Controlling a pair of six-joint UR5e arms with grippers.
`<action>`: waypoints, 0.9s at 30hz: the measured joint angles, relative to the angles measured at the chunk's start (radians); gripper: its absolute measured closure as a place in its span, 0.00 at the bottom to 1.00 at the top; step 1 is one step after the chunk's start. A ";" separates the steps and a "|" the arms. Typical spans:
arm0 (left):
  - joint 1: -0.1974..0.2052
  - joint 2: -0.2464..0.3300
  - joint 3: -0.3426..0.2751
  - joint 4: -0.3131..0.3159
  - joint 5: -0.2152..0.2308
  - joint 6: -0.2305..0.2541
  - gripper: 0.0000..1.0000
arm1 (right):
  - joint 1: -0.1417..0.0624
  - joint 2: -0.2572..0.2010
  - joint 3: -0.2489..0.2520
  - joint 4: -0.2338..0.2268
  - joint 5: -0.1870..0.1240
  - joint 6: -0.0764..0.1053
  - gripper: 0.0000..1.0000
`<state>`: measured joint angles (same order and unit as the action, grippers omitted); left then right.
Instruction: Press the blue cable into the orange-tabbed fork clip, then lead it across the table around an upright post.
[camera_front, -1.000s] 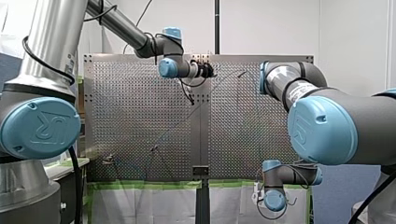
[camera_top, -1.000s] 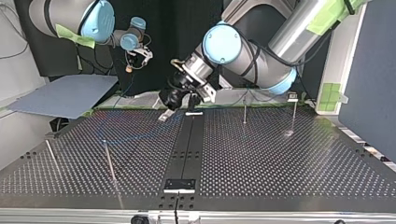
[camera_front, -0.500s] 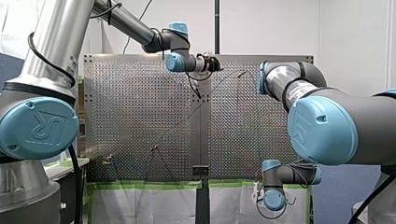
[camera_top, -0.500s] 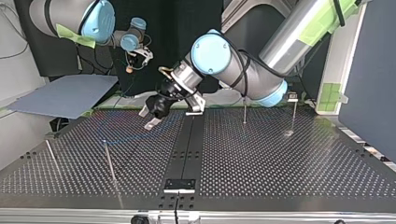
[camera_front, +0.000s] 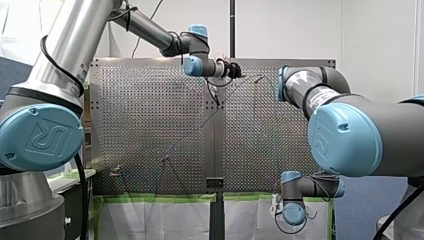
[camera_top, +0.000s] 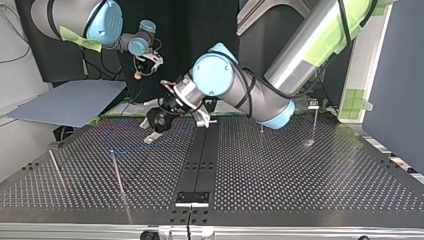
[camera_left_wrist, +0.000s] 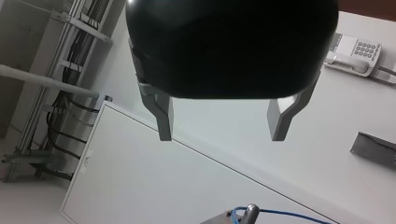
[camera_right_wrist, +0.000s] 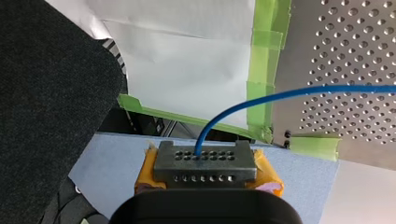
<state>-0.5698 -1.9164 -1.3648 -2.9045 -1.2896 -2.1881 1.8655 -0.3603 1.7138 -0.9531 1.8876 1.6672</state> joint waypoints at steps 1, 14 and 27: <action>0.000 -0.001 0.007 -0.010 0.001 0.000 0.00 | 0.000 0.000 -0.004 0.003 0.000 0.000 1.00; 0.009 -0.007 0.033 -0.147 -0.004 0.004 0.00 | -0.001 0.002 -0.031 0.013 -0.012 0.006 1.00; 0.014 -0.081 0.064 -0.216 -0.059 0.053 0.00 | 0.005 0.003 -0.036 0.017 -0.031 0.003 1.00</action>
<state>-0.5560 -1.9973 -1.3008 -3.1202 -1.3487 -2.1355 1.8709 -0.3570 1.6778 -0.9360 1.8564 1.6706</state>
